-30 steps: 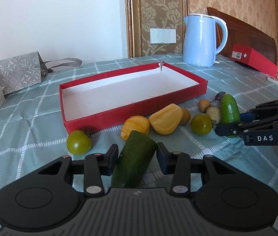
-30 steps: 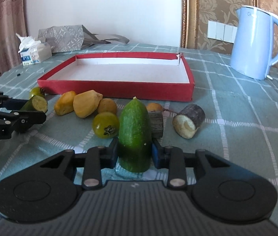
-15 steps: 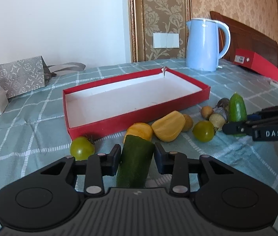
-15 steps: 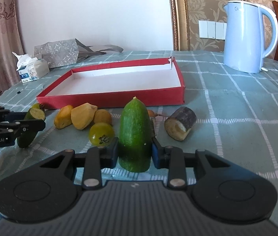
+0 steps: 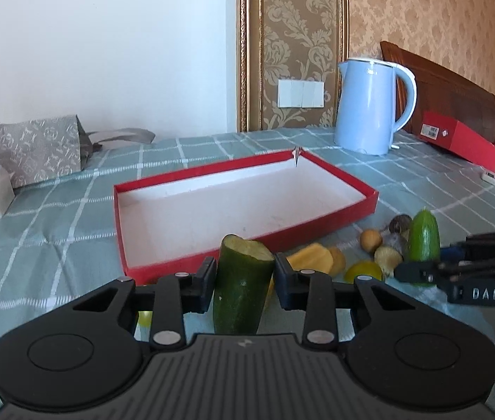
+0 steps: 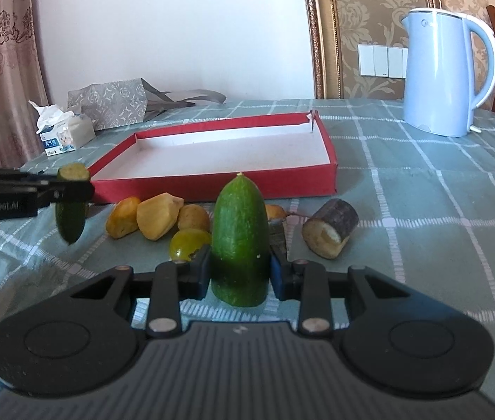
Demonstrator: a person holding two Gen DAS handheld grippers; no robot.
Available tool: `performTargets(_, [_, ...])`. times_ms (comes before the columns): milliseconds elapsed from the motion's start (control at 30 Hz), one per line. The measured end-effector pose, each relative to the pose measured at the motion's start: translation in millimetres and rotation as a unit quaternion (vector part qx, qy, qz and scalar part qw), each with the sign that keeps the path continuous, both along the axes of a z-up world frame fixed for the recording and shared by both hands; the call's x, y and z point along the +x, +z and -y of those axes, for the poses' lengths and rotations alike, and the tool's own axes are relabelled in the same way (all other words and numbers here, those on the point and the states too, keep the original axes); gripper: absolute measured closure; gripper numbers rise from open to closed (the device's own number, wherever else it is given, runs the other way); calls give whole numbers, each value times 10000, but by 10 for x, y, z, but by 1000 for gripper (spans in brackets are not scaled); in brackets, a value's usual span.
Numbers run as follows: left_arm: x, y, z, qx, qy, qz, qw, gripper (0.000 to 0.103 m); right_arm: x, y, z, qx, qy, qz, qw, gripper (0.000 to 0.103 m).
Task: Organize fruits
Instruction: 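Carry the large cucumber into the red box and open the left gripper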
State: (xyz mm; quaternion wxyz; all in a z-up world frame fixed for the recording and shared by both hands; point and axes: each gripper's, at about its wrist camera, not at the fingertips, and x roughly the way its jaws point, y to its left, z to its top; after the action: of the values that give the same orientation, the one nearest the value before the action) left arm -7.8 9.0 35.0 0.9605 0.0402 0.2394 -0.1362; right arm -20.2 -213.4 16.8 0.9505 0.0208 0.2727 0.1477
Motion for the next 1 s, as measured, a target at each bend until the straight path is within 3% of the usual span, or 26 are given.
performTargets(400, [683,264,-92,-179,388,59,9991,70,-17,-21,-40,28,93,119,9999,71])
performTargets(867, [1480,62,-115,20,915,-363,9951,70,14,-51,-20,133,149,160,9997,71])
performTargets(1000, [1555,19,-106,96,1002,-285,9945,69,25,-47,-16,178,167,153,9996,71])
